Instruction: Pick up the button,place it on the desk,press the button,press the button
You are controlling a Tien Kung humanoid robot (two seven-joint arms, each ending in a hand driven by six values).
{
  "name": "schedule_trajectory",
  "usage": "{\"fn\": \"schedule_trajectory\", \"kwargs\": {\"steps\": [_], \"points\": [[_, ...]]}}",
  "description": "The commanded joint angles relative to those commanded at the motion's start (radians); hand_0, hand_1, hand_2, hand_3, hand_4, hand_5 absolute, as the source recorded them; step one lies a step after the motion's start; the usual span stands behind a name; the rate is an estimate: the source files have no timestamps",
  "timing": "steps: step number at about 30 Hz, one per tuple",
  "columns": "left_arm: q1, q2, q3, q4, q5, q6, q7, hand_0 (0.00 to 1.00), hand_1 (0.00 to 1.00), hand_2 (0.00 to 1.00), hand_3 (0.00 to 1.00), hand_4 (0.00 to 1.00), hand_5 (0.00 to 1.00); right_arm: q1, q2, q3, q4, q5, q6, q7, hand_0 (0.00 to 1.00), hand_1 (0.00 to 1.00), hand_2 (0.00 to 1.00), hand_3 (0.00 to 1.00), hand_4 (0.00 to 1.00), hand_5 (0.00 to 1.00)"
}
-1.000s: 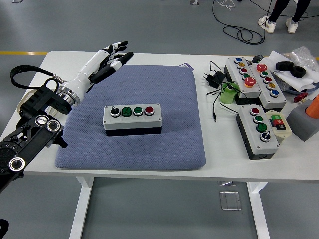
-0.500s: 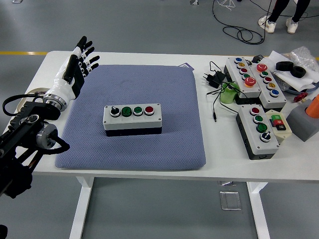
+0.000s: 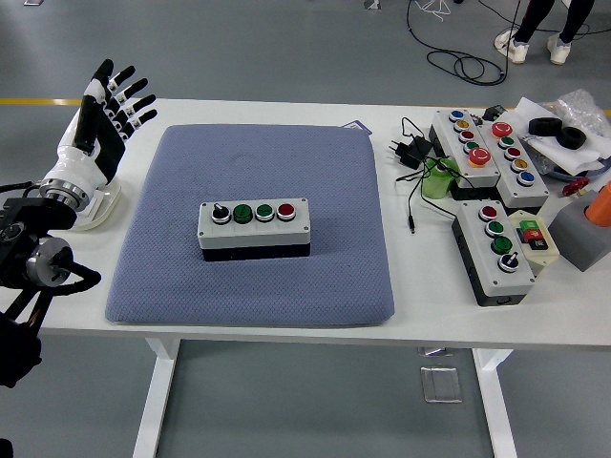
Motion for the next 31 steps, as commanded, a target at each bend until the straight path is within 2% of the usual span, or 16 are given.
{"fn": "schedule_trajectory", "kwargs": {"steps": [4,9,17,18,25,31], "points": [[0.033,0.019,-0.037,-0.022,0.023,-0.01,0.0,0.825,0.849,0.902,0.904,0.738,0.998,0.0,-0.001,0.002,0.0,-0.003,0.001,-0.001,0.65,0.636,0.663,0.581,0.374,0.233],[0.067,0.043,-0.075,-0.032,0.081,-0.052,0.005,0.828,0.85,0.9,0.898,0.732,0.998,-0.001,0.0,0.006,0.0,-0.005,0.0,-0.001,0.651,0.636,0.663,0.581,0.373,0.234],[0.109,0.051,-0.113,-0.07,0.104,-0.079,0.015,0.83,0.85,0.892,0.891,0.731,0.998,0.0,0.0,0.013,0.0,-0.013,0.0,-0.003,0.651,0.636,0.663,0.581,0.373,0.234],[0.12,0.052,-0.121,-0.081,0.115,-0.088,0.02,0.798,0.843,0.887,0.888,0.732,0.998,0.001,0.0,0.012,0.0,-0.011,0.0,-0.003,0.651,0.635,0.664,0.581,0.373,0.234],[0.189,0.049,-0.154,-0.16,0.177,-0.125,0.043,0.781,0.834,0.886,0.887,0.723,0.998,0.006,-0.006,0.004,0.0,0.0,-0.002,0.0,0.65,0.636,0.663,0.581,0.373,0.234],[0.198,0.048,-0.158,-0.167,0.202,-0.142,0.049,0.781,0.834,0.886,0.887,0.723,0.998,0.008,-0.008,0.007,0.0,-0.015,0.002,-0.002,0.65,0.636,0.663,0.581,0.373,0.234]]}}
